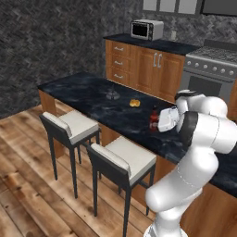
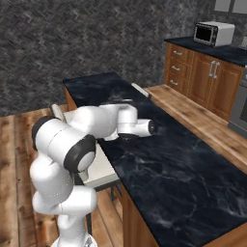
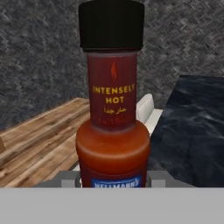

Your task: Move the condiment bottle and ketchup from the cabinet to the dining counter.

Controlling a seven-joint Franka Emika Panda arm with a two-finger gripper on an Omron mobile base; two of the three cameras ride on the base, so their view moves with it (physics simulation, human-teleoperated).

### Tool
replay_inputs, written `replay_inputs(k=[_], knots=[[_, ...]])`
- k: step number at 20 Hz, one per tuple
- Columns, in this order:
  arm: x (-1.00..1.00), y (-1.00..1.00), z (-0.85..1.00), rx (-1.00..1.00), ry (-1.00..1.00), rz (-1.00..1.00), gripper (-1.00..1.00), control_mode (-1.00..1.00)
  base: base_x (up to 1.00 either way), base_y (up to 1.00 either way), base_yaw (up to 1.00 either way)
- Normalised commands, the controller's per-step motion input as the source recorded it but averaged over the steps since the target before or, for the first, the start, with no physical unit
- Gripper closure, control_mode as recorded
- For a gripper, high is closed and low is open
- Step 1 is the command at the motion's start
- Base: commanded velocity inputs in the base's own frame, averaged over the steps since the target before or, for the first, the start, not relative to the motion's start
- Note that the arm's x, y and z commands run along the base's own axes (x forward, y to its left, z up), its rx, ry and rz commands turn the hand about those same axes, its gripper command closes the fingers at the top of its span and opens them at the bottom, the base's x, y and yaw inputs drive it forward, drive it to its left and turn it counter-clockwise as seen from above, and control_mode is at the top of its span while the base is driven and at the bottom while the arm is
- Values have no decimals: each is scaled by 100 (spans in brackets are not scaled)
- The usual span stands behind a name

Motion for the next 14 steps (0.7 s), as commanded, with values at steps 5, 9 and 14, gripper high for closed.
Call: replay_inputs(k=[5, 9, 14], knots=[[33, 0, -27, 0, 0, 3, 100, -100, 0, 0, 0], [30, 0, -26, 0, 2, 2, 100, -100, 0, 0, 0], [31, 0, -25, 0, 4, 1, 100, -100, 0, 0, 0]])
